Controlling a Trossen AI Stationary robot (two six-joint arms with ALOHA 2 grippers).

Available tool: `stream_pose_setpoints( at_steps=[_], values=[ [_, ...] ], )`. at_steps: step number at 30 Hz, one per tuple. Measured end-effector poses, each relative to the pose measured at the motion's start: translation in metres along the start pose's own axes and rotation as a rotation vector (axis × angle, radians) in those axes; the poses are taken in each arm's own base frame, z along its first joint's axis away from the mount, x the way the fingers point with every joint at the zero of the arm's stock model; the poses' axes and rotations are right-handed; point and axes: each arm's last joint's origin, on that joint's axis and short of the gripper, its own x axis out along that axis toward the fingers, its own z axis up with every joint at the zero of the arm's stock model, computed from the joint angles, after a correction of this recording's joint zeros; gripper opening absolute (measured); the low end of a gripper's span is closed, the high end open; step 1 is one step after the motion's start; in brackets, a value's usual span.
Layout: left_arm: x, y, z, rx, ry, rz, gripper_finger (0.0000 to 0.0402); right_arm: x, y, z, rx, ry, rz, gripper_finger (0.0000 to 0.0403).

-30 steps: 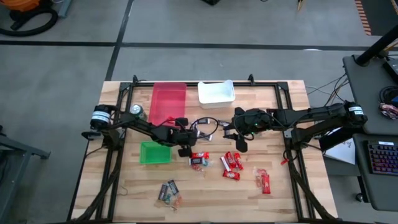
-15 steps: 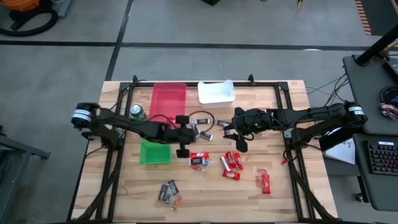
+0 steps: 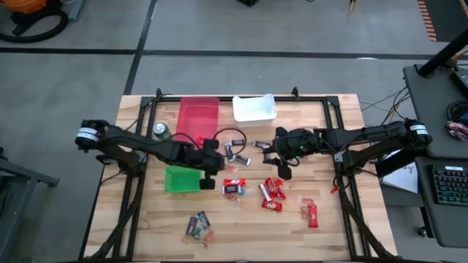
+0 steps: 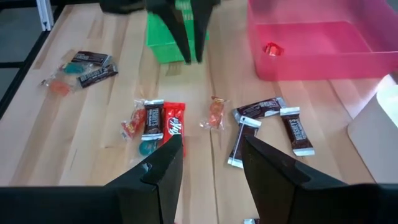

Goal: Organize candy in baskets
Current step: Put the orange gummy into the green bin

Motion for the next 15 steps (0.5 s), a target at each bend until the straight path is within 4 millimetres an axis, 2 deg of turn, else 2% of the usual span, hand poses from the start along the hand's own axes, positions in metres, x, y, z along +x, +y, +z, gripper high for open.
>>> stream_pose_setpoints(
  at_steps=[8,11,15],
  values=[
    [0.047,-0.007,-0.012,0.036,0.079,0.003,0.0150,0.001,0.002,-0.002,-0.007,0.007,0.006,0.0155],
    [0.061,-0.007,-0.017,0.038,0.096,0.007,0.0172,0.001,0.001,-0.004,-0.003,0.013,0.006,0.0155],
    [0.075,-0.005,-0.022,0.033,0.119,0.061,0.0177,0.002,0.001,-0.006,0.008,0.019,0.005,0.0155]
  ],
)
